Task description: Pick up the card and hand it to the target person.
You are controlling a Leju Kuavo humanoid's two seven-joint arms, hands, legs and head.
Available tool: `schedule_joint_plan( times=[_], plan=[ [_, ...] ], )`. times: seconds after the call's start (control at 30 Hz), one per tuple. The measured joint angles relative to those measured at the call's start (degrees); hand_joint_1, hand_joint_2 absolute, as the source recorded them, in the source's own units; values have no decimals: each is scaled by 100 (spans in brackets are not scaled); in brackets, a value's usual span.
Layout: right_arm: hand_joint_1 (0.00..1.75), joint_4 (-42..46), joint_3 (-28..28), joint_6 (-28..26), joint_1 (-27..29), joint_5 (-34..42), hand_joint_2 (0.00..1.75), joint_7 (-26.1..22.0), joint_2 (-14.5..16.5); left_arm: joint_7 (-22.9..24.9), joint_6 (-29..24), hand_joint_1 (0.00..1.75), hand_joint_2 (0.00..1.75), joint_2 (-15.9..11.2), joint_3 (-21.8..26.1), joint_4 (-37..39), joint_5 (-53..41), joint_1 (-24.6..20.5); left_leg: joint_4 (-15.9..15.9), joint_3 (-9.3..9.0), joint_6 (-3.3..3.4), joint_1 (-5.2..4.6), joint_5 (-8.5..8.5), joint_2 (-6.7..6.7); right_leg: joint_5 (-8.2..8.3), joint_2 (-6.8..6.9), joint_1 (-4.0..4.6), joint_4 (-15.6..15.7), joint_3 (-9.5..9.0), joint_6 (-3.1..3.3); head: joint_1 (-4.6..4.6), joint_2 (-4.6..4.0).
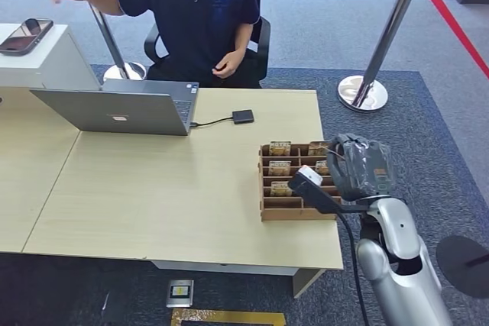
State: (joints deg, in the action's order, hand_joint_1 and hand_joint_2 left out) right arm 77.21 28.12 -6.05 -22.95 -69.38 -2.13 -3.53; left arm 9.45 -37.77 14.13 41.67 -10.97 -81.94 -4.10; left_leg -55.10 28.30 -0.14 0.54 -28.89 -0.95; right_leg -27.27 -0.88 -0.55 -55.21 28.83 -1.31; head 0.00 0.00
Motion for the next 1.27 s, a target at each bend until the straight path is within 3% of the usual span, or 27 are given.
schedule_joint_plan(
  times=[0.2, 0.37, 0.87, 0.93, 1.07, 1.1, 1.17, 1.27],
  plan=[
    [140, -1989, 408, -50, -1382, 188, 175, 220, 938, 32, 21, 0, 0, -8, -96, -8, -135, -16, 3, -5, -3, 1, 1, 28, 8, -29, 0, -3, 5, 3, 0, 0],
    [142, -3378, 385, -398, -2041, 20, 175, 594, 1525, 23, 42, 0, 0, -23, -203, 2, -249, -32, 4, 1, -6, 3, 15, 20, 13, -16, 2, -5, 10, 8, 0, 0],
    [137, -5078, 251, -592, -2497, -181, 175, 760, 1837, 78, 101, 0, 0, -35, -269, 24, -321, -50, 2, 24, -2, 4, 24, -16, 13, 19, 5, 0, 17, 7, 0, 0],
    [130, -5212, 236, -611, -2509, -199, 175, 775, 1826, 87, 91, 0, 0, -44, -281, 23, -341, -47, 1, 23, -2, 4, 23, -21, 11, 22, 4, 0, 14, 6, 0, 0],
    [24, -5334, 220, -661, -2468, -219, 175, 783, 1814, 82, 91, 0, 0, -67, -295, 25, -370, -45, 1, 28, -2, 4, 25, -22, 14, 25, 4, 1, 19, 5, 0, 0],
    [11, -5348, 222, -680, -2460, -229, 175, 783, 1814, 82, 91, 0, 0, -71, -299, 25, -378, -45, 1, 29, -2, 4, 26, -22, 15, 24, 5, 1, 20, 5, 0, 0],
    [0, -5353, 224, -711, -2449, -241, 175, 783, 1812, 78, 92, 0, 0, -76, -304, 26, -387, -45, 0, 28, -2, 4, 24, -23, 13, 24, 4, 0, 18, 4, 0, 0],
    [0, -5338, 204, -782, -2439, -236, 175, 778, 1808, 62, 85, 0, 0, -78, -301, 25, -387, -46, -1, 32, -2, 4, 24, -21, 14, 23, 5, 0, 23, 5, 0, 0]
  ],
)
